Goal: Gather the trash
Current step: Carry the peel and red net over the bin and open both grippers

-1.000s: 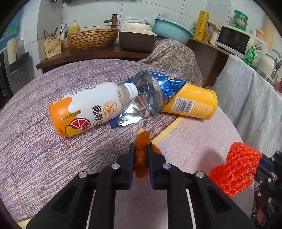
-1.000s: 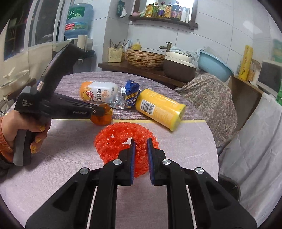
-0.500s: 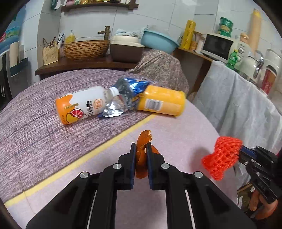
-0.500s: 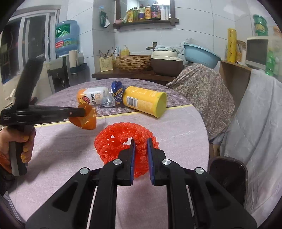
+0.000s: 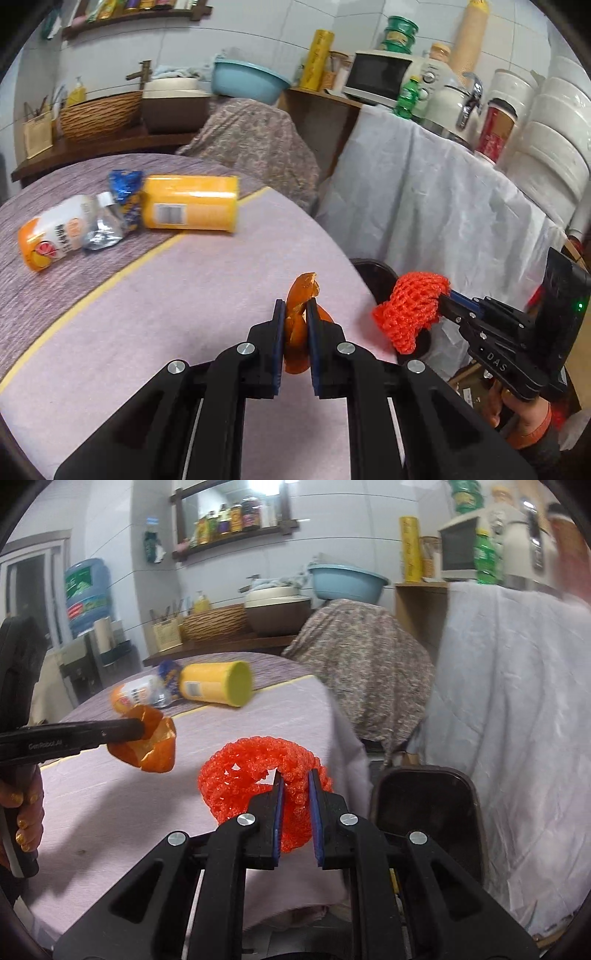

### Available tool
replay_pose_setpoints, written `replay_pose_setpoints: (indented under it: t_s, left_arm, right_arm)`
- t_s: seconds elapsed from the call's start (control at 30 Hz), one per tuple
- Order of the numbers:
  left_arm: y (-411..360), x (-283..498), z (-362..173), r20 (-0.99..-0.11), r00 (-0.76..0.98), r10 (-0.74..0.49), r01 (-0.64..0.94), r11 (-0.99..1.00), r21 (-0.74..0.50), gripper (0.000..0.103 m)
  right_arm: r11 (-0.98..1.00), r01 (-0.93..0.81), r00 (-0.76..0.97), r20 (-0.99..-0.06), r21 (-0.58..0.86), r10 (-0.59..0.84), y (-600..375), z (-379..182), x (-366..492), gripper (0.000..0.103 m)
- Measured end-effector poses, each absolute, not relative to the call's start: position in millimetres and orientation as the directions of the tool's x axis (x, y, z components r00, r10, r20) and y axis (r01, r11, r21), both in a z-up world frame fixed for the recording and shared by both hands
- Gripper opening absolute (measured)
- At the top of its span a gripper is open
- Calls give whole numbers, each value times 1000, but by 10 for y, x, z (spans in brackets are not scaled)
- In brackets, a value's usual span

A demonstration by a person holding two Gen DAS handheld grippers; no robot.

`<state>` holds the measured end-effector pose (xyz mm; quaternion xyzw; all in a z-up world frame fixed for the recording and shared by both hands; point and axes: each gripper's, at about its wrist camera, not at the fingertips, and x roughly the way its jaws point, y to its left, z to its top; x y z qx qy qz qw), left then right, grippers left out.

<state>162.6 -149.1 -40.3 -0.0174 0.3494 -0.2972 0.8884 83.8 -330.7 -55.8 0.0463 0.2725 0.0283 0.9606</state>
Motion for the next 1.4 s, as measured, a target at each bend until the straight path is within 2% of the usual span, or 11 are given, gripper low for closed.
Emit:
replay_pose_setpoints:
  t_s: [0.3, 0.6, 0.67, 0.73, 0.83, 1.07, 1.1, 1.13, 1.17, 1.2, 1.4]
  left_arm:
    - [-2191, 1718, -462, -626, 527, -576, 576, 783, -235, 12]
    - [-3016, 1749, -640, -675, 435, -595, 654, 724, -217, 12]
    - [-3196, 1763, -729, -693, 410, -593, 665, 714, -218, 12]
    - [-3355, 1781, -817, -713, 395, -580, 673, 711, -205, 12]
    - [-3578, 1817, -943, -741, 387, -549, 685, 709, -169, 12]
    - [-3902, 1939, -1140, -772, 345, -535, 681, 708, -187, 13]
    - [-3934, 1947, -1161, -774, 341, -533, 682, 707, -187, 20]
    - [-3961, 1946, -1179, -777, 335, -533, 687, 702, -186, 36]
    - [-3975, 1942, -1180, -776, 336, -533, 691, 700, -182, 47]
    - [-3982, 1923, -1163, -768, 348, -537, 695, 698, -173, 63]
    - [-3905, 1836, -1003, -731, 382, -565, 715, 682, -153, 80]
  right_arm:
    - [974, 204, 798, -594, 98, -107, -4096, -901, 897, 14]
    - [933, 346, 680, -711, 95, -180, -4636, -1590, 1087, 15]
    - [925, 370, 667, -719, 92, -196, -4681, -1712, 1096, 29]
    - [908, 409, 653, -724, 88, -224, -4719, -1814, 1071, 75]
    - [893, 438, 668, -702, 101, -248, -4737, -1844, 954, 77]
    - [835, 532, 656, -690, 138, -304, -4893, -1875, 671, 77]
    - [825, 547, 651, -693, 145, -310, -4921, -1894, 622, 77]
    - [817, 556, 647, -695, 150, -313, -4939, -1910, 574, 77]
    - [808, 568, 641, -700, 157, -314, -4970, -1940, 541, 77]
    - [800, 577, 635, -706, 163, -313, -4997, -1965, 515, 77]
    - [781, 594, 626, -719, 190, -301, -5063, -2004, 457, 77]
